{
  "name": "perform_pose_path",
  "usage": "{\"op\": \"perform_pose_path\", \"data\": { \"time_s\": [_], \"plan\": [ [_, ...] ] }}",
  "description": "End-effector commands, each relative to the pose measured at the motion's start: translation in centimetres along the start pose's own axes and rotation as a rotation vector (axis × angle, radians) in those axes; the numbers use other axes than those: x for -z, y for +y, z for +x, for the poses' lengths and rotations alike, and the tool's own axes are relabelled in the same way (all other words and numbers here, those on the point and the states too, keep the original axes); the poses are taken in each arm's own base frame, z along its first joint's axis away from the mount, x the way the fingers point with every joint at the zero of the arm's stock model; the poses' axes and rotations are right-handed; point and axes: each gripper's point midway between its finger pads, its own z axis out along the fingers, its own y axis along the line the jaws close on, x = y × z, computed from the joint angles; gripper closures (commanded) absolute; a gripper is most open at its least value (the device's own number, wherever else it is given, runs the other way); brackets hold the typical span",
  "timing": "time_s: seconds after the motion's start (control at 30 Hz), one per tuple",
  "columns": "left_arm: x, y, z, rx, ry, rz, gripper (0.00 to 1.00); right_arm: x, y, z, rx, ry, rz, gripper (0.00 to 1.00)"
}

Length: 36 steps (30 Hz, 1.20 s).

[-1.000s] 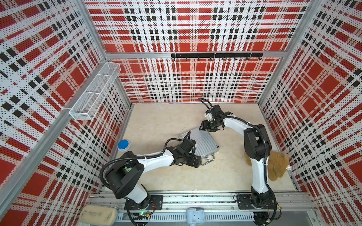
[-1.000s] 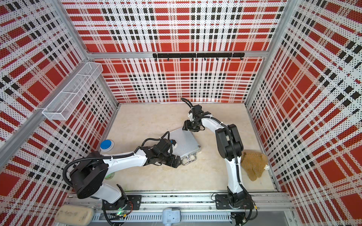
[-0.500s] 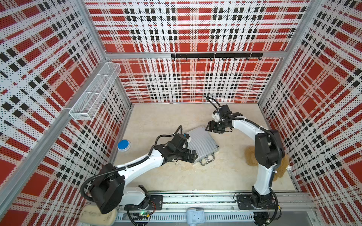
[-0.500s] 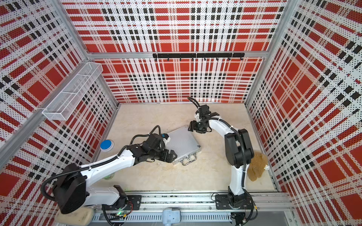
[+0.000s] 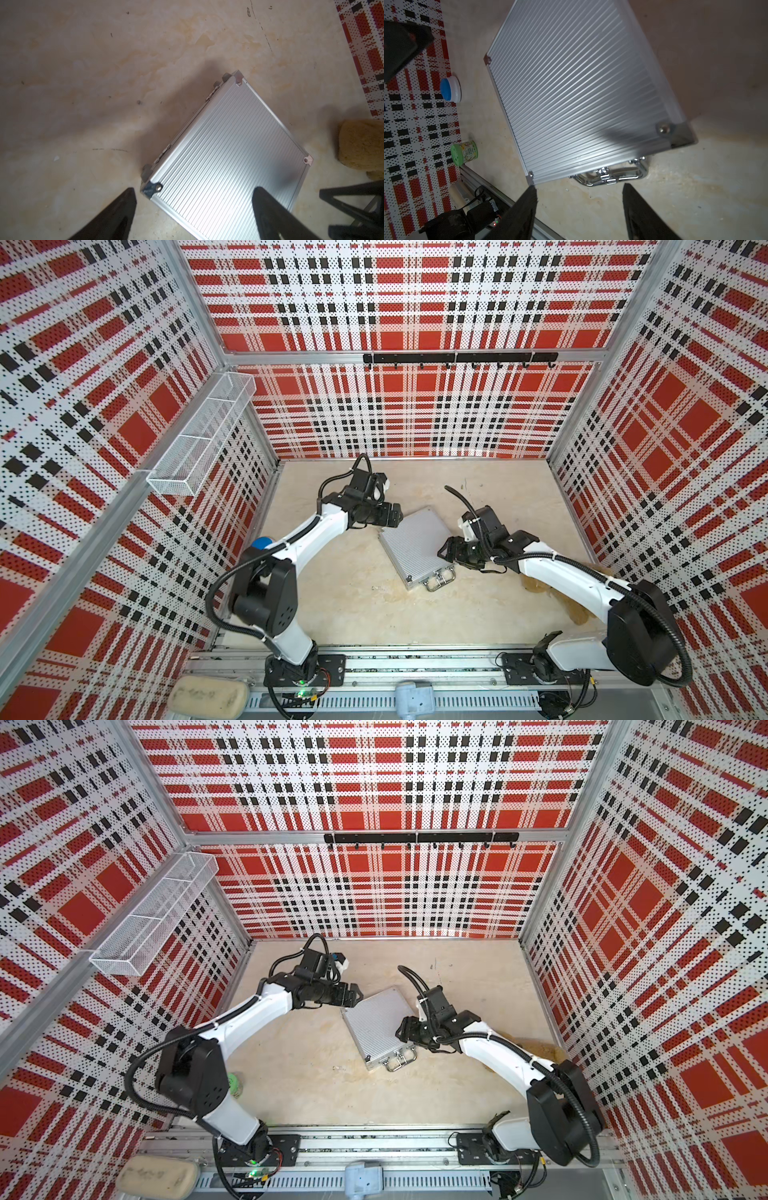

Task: Close the poker set cases
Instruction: Fasten the fastener on the poker set case.

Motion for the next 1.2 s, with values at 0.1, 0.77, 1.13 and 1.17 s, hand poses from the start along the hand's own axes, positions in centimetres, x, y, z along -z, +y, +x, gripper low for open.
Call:
{"op": "perform_pose_path", "data": {
  "time_s": [0.1, 0.77, 1.13, 1.17],
  "plan": [
    [-2.5, -0.8, 0.7, -0.145, 0.122, 0.037, 0.18, -0.6, 0.8, 0.8, -0.145, -0.097, -0.061, 0.33],
    [-6.3, 0.6, 2.8, -0.171, 0.205, -0.044, 0.33, -2.3, -1.9, 4.7, -0.282, -0.084, -0.075, 0.39],
    [-7.5, 1.1, 2.8, -0.178, 0.222, -0.061, 0.34, -3.5, -1.6, 4.5, -0.314, -0.116, -0.093, 0.41],
    [-7.6, 1.1, 2.9, -0.176, 0.226, -0.057, 0.35, -3.5, -1.5, 4.5, -0.316, -0.121, -0.091, 0.41]
  ]
}}
